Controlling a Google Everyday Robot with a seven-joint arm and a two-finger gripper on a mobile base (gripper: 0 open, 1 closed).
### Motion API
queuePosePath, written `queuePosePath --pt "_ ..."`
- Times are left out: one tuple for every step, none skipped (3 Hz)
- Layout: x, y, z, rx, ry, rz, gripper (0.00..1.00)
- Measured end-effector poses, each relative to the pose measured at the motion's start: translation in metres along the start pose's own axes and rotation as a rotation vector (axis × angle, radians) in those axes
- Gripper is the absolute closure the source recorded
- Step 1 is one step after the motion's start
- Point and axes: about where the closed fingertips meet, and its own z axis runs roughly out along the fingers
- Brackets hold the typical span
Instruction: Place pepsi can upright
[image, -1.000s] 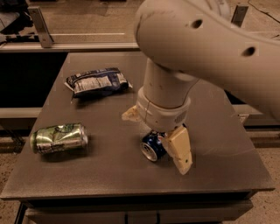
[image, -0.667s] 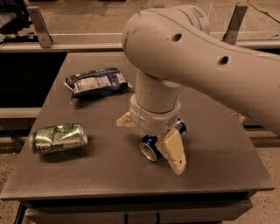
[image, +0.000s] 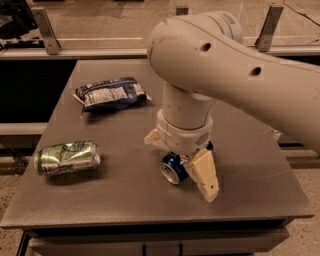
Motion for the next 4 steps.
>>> queuePosePath --pt "0.014 0.0124 0.013 0.009 -0.012 0.107 0.0" --pt "0.0128 0.0113 0.0114 0.013 -0.009 0.102 0.18" --pt "0.0124 0.011 0.0107 0.017 -0.007 0.101 0.41" --pt "0.0121 0.0108 0.0081 0.018 -0.006 0.101 0.64"
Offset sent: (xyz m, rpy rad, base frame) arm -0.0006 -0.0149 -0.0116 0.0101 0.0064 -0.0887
